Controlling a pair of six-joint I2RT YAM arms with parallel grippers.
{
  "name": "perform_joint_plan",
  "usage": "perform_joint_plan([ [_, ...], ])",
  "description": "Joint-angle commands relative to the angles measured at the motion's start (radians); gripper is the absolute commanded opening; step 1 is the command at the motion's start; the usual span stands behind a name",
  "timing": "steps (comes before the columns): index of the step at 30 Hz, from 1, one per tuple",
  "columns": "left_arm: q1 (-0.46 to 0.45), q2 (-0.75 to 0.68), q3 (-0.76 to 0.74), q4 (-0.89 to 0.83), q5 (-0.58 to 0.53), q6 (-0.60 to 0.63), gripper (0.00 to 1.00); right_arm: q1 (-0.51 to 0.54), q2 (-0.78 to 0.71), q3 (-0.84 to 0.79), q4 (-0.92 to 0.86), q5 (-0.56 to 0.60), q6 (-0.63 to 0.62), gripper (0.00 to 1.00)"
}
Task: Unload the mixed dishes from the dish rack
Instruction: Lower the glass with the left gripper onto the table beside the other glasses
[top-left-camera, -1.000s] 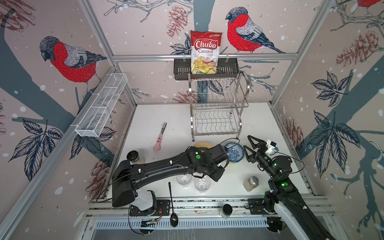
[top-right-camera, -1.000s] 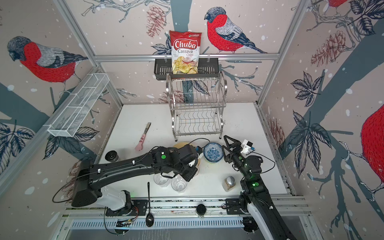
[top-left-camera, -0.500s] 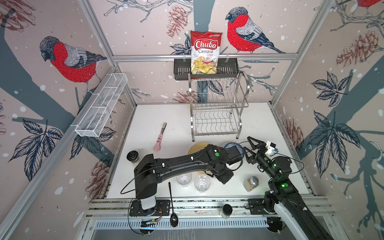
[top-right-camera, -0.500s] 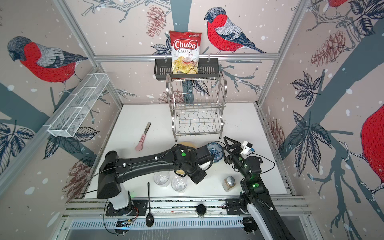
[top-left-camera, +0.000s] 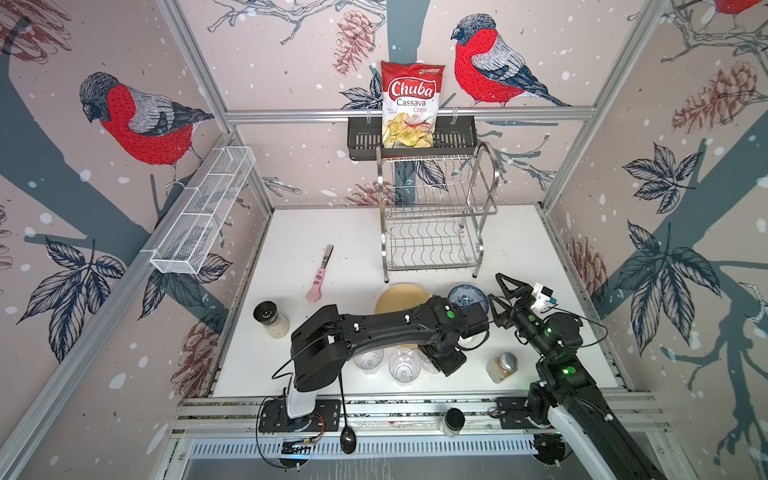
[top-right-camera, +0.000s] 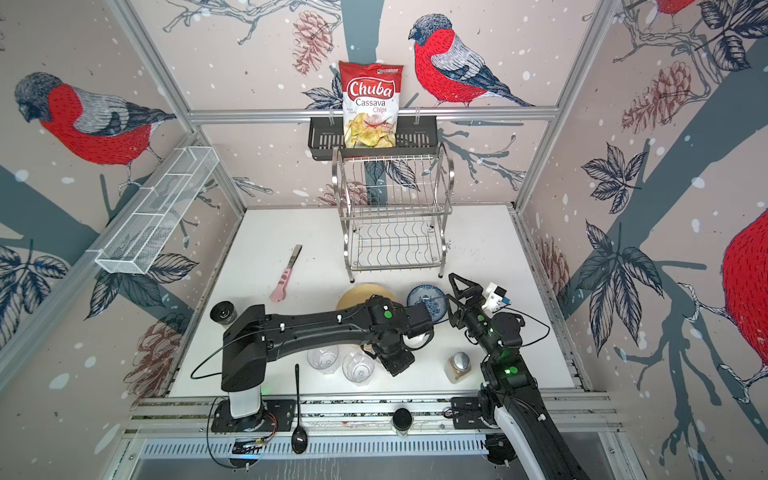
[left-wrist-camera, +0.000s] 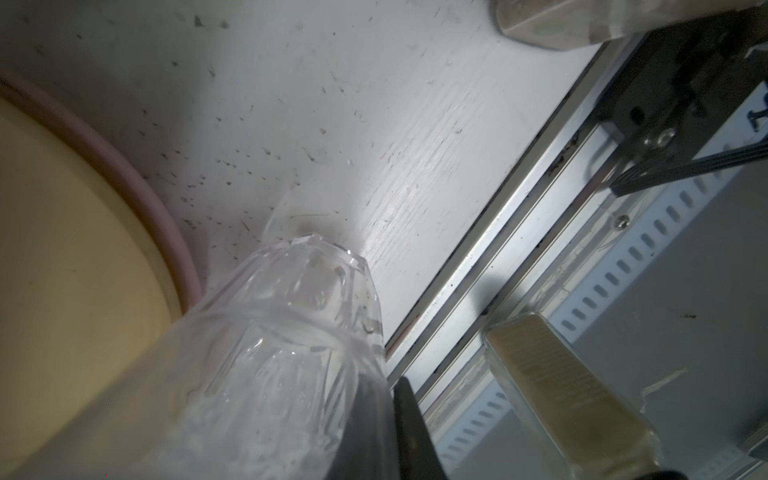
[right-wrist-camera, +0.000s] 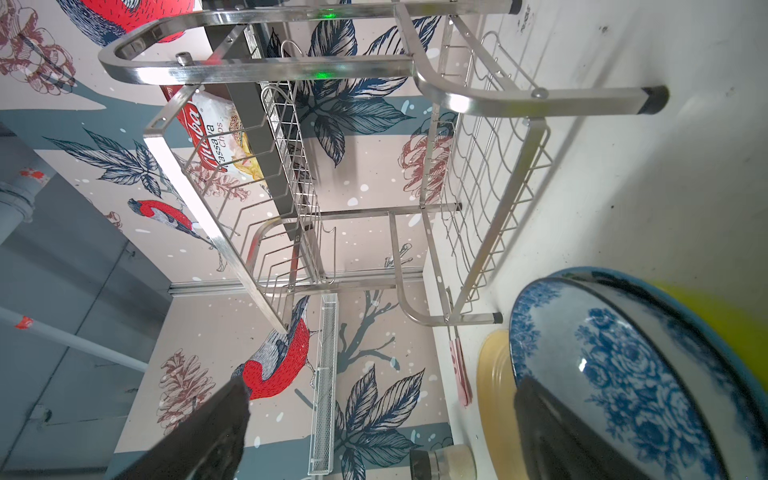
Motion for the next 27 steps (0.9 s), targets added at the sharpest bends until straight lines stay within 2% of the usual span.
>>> perform_joint_plan([
  [1,-0.005,0.021,-0.01,0.017,0.034,0.022,0.0,-0.005,0.001,-0.002,0.03,-0.004,-0.007,1.0],
  [7,-0.014,0.056,-0.02,0.031,0.025,0.025,0.01,-0.015,0.0,-0.015,0.039,-0.009,0.001,1.0],
  [12,-0.014,0.073,-0.012,0.035,0.01,0.028,0.07,-0.023,-0.001,-0.021,0.043,-0.016,0.005,1.0],
  [14,-0.014,0.077,-0.005,0.035,-0.006,0.024,0.13,-0.025,0.0,-0.021,0.043,-0.02,0.004,0.99],
  [17,-0.015,0.082,0.008,0.026,-0.01,0.019,0.28,-0.032,0.0,-0.024,0.041,-0.023,0.004,0.99],
  [19,-0.014,0.08,0.01,0.025,-0.013,0.019,0.33,-0.034,-0.001,-0.027,0.04,-0.027,0.006,1.0],
  [27,-0.014,0.06,0.027,0.023,-0.03,0.01,0.45,-0.044,-0.012,-0.037,0.04,-0.041,0.015,1.0],
])
